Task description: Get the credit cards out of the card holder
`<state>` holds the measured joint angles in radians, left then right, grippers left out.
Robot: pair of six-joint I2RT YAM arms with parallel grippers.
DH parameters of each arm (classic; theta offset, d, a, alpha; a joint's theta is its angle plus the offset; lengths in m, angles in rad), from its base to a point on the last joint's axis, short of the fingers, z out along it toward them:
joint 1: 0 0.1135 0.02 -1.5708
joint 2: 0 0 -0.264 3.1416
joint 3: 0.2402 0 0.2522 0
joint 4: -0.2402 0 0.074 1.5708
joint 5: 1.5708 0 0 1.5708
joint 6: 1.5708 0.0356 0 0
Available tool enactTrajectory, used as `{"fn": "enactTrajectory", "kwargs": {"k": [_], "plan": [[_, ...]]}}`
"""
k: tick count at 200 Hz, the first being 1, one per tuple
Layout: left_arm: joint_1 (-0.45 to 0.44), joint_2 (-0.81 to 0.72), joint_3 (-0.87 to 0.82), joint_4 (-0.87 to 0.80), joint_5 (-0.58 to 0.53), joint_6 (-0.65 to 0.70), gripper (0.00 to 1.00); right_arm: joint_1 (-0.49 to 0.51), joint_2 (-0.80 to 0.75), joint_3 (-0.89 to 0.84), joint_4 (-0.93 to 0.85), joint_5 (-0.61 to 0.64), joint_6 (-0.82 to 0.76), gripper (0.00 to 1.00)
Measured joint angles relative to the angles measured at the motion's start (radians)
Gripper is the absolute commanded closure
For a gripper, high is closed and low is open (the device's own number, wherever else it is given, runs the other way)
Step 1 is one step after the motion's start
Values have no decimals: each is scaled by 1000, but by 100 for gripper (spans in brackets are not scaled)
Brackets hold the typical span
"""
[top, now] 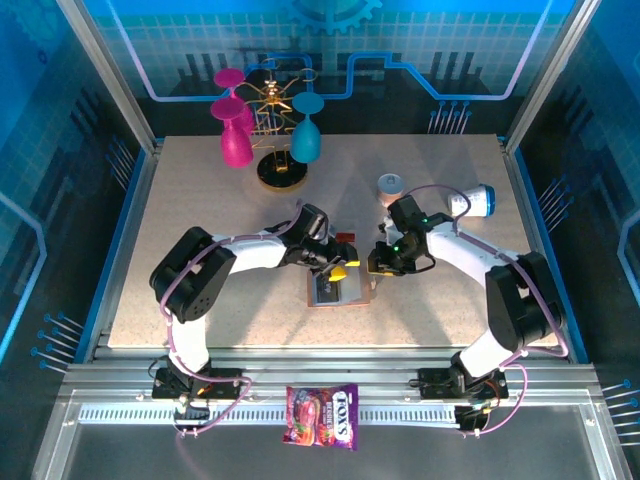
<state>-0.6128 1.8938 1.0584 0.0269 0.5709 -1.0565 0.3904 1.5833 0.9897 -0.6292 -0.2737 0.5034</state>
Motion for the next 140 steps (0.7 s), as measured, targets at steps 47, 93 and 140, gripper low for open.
{"fn": "enactTrajectory", "kwargs": {"k": [47,93,140], "plan": [[0,0,0,1,0,-12,45,-1,18,-10,17,-17,0,71],[0,0,0,1,0,-15,45,-1,22,-26,22,-19,-7,80],[6,-6,0,-27,-1,-4,45,-1,21,-44,27,-21,-3,88]]}}
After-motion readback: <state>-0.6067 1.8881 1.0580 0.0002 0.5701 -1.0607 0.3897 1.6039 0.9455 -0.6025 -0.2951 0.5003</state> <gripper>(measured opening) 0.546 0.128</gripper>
